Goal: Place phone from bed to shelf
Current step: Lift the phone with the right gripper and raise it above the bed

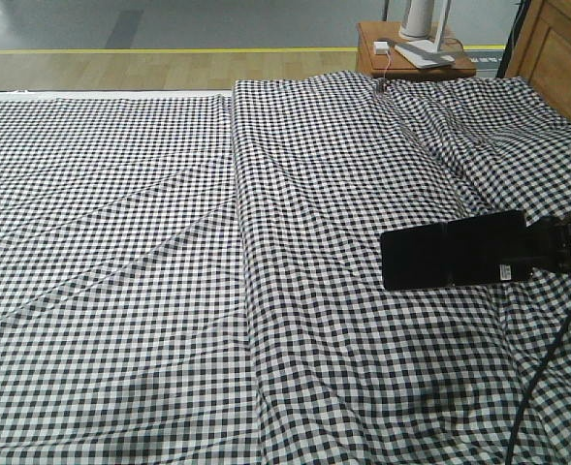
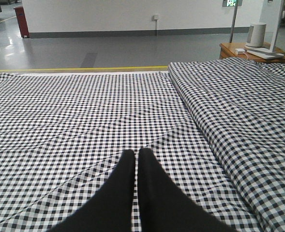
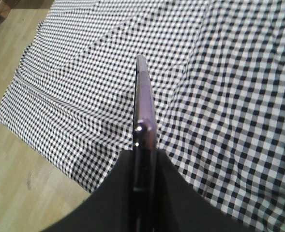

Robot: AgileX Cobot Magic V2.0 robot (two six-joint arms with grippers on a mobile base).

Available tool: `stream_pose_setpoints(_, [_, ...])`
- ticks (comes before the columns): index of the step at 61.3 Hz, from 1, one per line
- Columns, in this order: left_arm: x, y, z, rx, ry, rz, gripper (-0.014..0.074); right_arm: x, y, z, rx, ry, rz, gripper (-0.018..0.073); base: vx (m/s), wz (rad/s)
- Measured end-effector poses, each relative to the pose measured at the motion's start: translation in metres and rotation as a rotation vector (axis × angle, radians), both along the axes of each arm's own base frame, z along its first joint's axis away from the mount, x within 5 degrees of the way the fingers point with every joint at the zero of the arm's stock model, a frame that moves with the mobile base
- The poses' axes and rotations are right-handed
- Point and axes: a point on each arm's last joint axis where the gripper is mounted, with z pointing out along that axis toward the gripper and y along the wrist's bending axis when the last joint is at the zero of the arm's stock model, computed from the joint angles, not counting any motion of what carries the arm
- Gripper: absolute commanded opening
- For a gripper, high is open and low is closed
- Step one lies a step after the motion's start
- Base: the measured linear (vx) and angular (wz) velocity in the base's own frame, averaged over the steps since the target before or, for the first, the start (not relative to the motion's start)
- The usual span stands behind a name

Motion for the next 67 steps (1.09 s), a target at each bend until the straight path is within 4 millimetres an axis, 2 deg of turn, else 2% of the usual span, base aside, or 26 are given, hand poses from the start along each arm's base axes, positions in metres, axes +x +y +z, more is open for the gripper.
stream_pose_setpoints(13, [0.0, 0.0, 0.0, 0.0, 0.0, 0.0, 0.0001, -0.034, 0.017, 0.043, -0.001, -0.141, -0.016, -0.0001, 0.0, 0.0])
stream_pose_setpoints(23, [0.0, 0.0, 0.0, 0.0, 0.0, 0.0, 0.0001, -0.048, 0.036, 0.064, -0.015, -0.224, 0.036, -0.0001, 0.0, 0.0])
stream_pose_setpoints(33, [0.0, 0.0, 0.0, 0.0, 0.0, 0.0, 0.0001, -0.055, 0.066, 0.069, 0.012, -0.216, 0.145, -0.0001, 0.0, 0.0])
stream_pose_setpoints(67, [0.0, 0.0, 0.0, 0.0, 0.0, 0.0, 0.0001, -0.075, 0.139, 0.07, 0.083, -0.13, 0.398, -0.0001, 0.0, 0.0])
